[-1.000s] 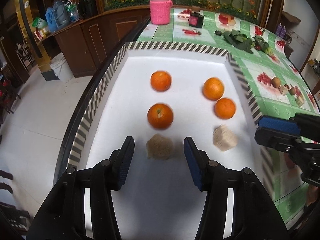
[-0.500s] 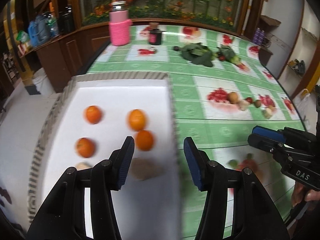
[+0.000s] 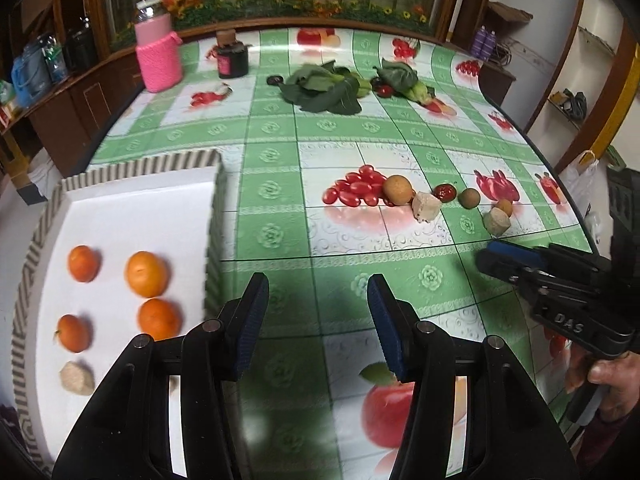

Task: Organize fruits
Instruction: 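Move both open grippers from the tray back over the cloth, then grasp a beige round cake with the right gripper while the left grasps a brown kiwi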

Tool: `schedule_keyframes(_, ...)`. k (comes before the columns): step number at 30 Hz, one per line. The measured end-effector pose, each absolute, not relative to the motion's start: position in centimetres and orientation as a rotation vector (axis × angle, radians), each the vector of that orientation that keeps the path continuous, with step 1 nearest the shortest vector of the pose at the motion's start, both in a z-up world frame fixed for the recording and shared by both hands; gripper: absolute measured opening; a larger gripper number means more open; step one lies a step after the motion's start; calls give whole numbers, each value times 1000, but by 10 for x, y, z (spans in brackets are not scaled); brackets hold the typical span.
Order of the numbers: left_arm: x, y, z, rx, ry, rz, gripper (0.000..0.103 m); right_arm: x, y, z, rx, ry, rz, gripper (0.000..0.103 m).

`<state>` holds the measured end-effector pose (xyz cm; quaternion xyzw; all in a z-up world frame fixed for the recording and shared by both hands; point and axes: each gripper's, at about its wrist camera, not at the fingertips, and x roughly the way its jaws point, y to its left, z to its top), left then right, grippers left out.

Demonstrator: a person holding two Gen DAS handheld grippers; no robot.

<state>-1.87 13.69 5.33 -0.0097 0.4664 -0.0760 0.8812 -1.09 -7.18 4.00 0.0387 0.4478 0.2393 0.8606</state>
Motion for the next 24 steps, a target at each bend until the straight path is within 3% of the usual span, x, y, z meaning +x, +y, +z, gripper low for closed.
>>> schedule_keyframes(4,-6,133,49,-13,981,-157,51,13,-54,32,30,962,504,23)
schedule_keyframes(13,16,132,45,-41,1012,-183,51,49,-30,23,-20,970,502,35)
schedule_keyframes(17,25,126,46,-43,1022,-203,51,55,-23,22,-52,946,508,35)
schedule_keyframes(19,30,121,46,-38,1026,-216,51,53,-23,21,-53,946,521,26)
schedule_keyframes(24,46,99,44,-17,1036,-251,51,36,-34,27,-67,919,529,25)
